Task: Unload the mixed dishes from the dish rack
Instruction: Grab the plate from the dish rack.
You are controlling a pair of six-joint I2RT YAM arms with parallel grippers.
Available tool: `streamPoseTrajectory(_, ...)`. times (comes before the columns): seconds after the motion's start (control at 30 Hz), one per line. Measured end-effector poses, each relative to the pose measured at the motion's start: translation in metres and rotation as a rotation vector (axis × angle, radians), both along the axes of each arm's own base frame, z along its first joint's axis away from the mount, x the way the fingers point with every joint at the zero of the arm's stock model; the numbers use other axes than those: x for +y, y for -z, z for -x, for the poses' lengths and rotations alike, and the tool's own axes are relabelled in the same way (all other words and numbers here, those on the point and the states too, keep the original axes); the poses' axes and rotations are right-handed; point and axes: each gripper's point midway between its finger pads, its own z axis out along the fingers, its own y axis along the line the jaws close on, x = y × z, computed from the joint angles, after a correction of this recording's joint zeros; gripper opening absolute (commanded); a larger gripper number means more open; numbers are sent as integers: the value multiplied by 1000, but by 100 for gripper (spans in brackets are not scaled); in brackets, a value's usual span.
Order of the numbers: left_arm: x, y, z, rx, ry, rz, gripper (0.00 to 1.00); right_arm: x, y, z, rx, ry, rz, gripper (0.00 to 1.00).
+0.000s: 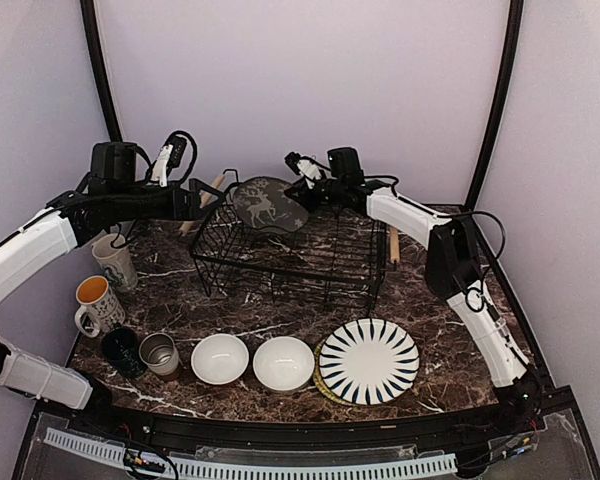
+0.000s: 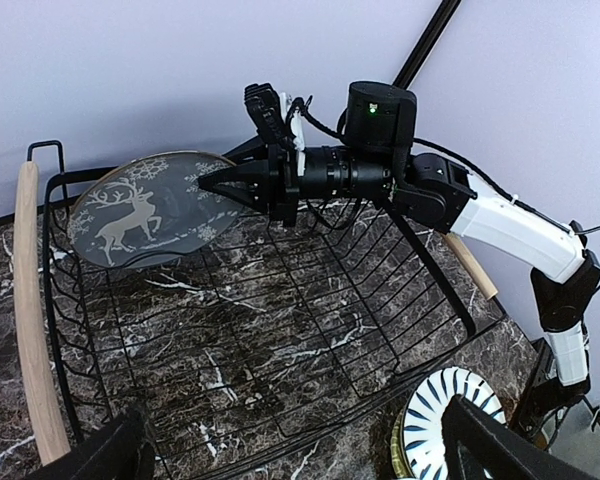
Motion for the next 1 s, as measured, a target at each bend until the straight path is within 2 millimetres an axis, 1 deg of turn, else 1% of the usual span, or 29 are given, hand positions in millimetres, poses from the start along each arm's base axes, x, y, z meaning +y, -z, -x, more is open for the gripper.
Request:
streamPoseTrajectory(0.03, 0, 0, 0, 0, 0, 0, 99, 5, 0, 1, -11, -11, -10, 6)
streamPoseTrajectory(0.1, 0, 0, 0, 0, 0, 0, 99, 9, -1, -1, -65, -26, 1, 0)
streamPoseTrajectory(0.2, 0, 0, 0, 0, 0, 0, 99, 10, -5, -3, -93, -18, 2, 0)
streamPoseTrajectory(0.37, 0, 1, 0, 2, 0, 1, 99, 17, 2, 1, -105, -4, 20, 0)
streamPoseTrajectory(0.47, 0, 1, 0, 5, 1, 3, 99, 13, -1, 2, -111, 9, 41, 0)
streamPoseTrajectory(0.57, -1, 0, 0, 8, 1, 7, 99, 7, -7, 6, -112, 27, 70, 0)
streamPoseTrajectory(0.7, -1, 1, 0, 10, 2, 12, 99, -4, -23, 9, -106, 66, 99, 0)
streamPoseTrajectory(0.8, -1, 1, -1, 10, 0, 14, 99, -13, -39, 14, -103, 89, 104, 0)
streamPoseTrajectory(0.9, -2, 2, -2, 10, 1, 15, 99, -22, -60, 21, -105, 107, 99, 0)
streamPoseTrajectory(1.0, -2, 3, -3, 11, 0, 14, 99, -30, -86, 27, -103, 134, 77, 0)
